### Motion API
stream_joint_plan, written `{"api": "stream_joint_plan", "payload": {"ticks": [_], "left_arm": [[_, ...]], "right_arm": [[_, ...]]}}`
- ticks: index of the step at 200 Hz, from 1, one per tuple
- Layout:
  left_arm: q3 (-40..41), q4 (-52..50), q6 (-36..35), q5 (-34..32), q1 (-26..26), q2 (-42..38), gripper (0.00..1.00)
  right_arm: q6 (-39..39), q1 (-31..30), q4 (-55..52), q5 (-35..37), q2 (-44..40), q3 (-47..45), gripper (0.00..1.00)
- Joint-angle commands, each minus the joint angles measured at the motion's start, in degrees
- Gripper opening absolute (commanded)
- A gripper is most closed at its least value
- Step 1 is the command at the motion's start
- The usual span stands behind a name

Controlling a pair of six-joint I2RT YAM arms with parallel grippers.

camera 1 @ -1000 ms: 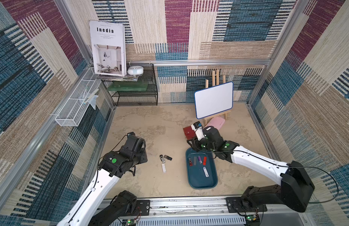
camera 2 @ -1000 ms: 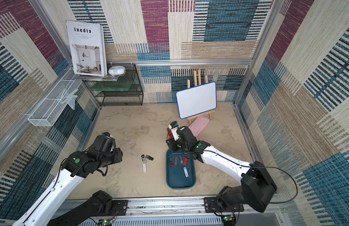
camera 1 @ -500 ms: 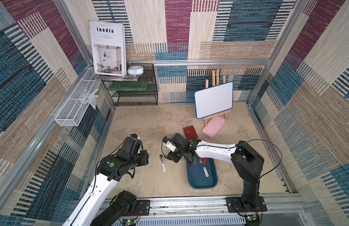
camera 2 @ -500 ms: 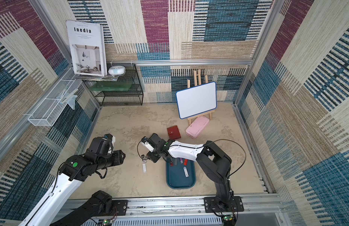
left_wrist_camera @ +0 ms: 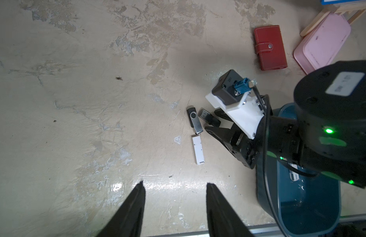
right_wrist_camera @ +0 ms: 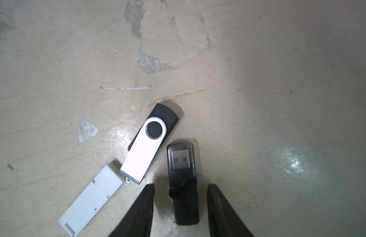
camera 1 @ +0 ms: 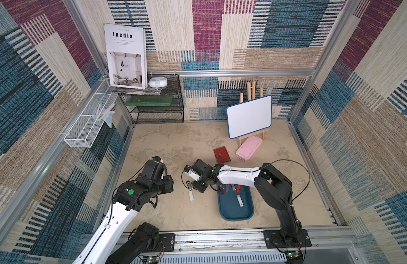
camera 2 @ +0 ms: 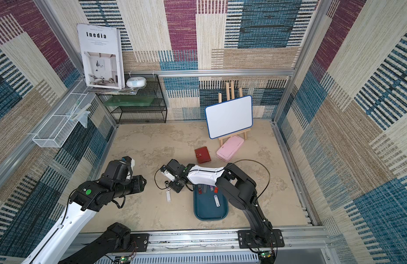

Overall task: Put the usb flash drive into the storage box
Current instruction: Pick up the USB flash from the center of the board.

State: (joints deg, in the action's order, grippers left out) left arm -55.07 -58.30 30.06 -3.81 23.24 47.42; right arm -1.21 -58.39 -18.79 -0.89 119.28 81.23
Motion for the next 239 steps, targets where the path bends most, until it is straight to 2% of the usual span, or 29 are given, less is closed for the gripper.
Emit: {"api": "stream_joint_plan", "payload": {"ticks": [1, 63, 141, 200, 239], "left_arm": [[0.1, 0.2, 0.5, -1.4, -0.1, -0.4, 0.52], [0.0, 0.3, 0.4, -1.1, 0.0, 0.0, 0.53], [0.0, 0.3, 0.4, -1.0, 0.0, 0.1, 0.53], [0.1, 0.3, 0.5, -1.1, 0.0, 0.0, 0.53], [0.1, 0.3, 0.6, -0.9, 0.0, -0.2, 0.53]], "right_arm": [[0.7, -0.2, -1.8, 1.6, 0.9, 0.7, 0.46], [0.8, -0.9, -3.8, 2.9, 2.5, 1.7, 0.35], [-1.3, -1.5, -3.8, 2.7, 0.1, 1.5, 0.19], [-4.2, -1.5, -2.6, 2.6, -7.8, 0.7, 0.14], [-8.8, -1.4, -5.5, 8.6, -16.5, -1.4, 0.14]]}}
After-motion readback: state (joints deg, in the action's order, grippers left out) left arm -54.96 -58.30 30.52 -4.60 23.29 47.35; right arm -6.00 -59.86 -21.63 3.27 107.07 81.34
